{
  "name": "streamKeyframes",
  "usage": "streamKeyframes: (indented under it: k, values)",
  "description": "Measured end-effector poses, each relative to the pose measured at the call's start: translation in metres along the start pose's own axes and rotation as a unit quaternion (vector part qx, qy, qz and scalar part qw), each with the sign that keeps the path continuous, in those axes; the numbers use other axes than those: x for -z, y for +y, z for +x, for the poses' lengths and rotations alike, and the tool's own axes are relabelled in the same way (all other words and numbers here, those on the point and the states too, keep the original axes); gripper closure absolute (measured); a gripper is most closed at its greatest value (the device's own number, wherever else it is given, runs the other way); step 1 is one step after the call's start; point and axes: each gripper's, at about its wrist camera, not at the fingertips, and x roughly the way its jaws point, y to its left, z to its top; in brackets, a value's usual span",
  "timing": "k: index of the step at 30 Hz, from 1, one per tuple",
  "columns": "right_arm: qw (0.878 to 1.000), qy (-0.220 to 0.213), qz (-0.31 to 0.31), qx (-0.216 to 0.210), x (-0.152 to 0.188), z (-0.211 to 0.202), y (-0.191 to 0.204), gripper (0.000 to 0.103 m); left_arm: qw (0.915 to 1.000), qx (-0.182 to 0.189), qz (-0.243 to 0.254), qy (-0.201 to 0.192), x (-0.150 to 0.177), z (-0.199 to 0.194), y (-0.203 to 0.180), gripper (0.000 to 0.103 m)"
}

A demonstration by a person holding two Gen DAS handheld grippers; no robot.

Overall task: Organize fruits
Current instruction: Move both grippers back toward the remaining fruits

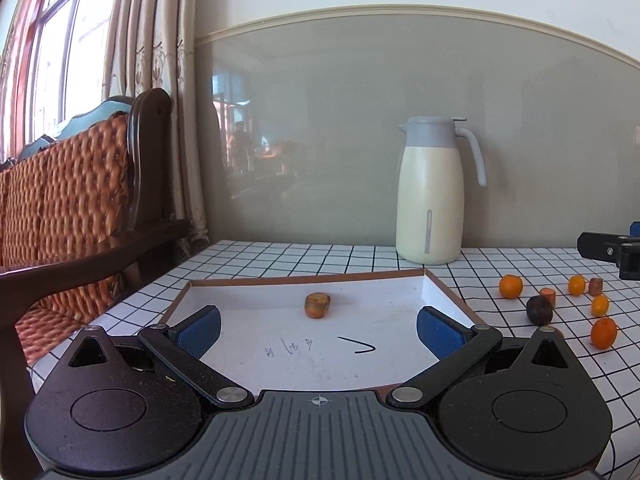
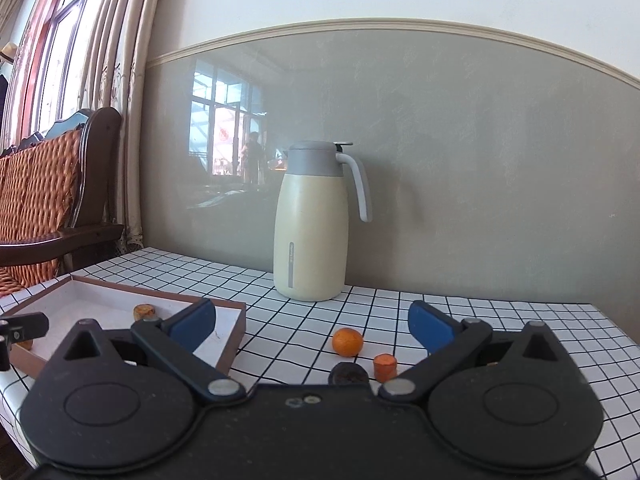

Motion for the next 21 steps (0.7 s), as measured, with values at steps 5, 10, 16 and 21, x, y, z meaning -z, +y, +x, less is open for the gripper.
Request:
streamKeyframes:
  k: [5, 10, 16, 21]
  values:
    - [1.000, 0.012, -0.004, 0.007, 0.005, -0.007, -0.013, 0.006, 0.9993, -0.008, 0.002, -0.035, -0.002, -0.007, -0.012, 0.000]
    - [1.000, 0.015, 0.007, 0.020, 0.009, -0.015, -0.029, 0.006, 0.9990, -0.017, -0.001, -0.042, -0.004, -0.007, -0.023, 0.000]
    - [0.999, 0.021, 0.000, 0.032, 0.012, -0.019, -0.041, 0.006, 0.9990, 0.009, 0.004, -0.044, -0.005, -0.008, -0.040, 0.000]
    - [0.999, 0.020, -0.011, 0.044, 0.016, -0.024, -0.046, 0.006, 0.9984, 0.033, 0.002, -0.045, -0.004, -0.008, -0.054, 0.000]
